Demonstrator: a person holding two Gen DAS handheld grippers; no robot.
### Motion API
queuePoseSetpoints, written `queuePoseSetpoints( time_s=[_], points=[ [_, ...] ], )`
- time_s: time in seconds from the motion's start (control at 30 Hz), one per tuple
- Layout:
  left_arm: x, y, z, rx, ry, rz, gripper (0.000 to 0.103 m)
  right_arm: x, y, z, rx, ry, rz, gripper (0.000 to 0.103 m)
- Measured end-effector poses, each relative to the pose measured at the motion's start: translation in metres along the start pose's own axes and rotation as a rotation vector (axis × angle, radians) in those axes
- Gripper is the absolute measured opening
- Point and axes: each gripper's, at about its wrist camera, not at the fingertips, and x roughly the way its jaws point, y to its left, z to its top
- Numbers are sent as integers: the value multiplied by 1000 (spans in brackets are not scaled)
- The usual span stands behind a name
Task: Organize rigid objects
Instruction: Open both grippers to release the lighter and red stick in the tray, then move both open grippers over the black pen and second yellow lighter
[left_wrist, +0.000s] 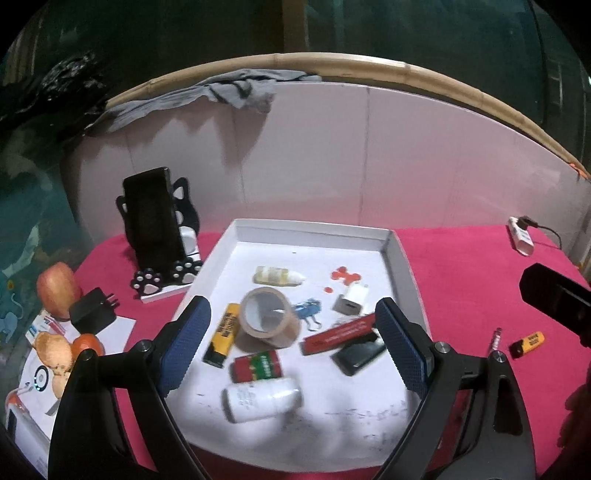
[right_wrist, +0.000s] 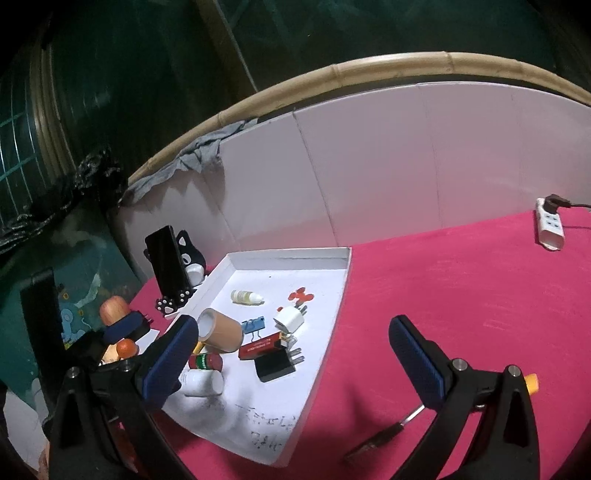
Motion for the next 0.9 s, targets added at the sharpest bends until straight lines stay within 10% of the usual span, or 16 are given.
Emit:
queuePoseSetpoints(
  time_s=[0.43, 0.9],
  points=[
    [-5, -49, -7, 79, 19, -89, 91, -39, -54, -8, 79, -48, -62, 103],
    [19, -164, -41, 252, 223, -389, 91, -80, -166, -32, 323, -60, -228, 103]
  ],
)
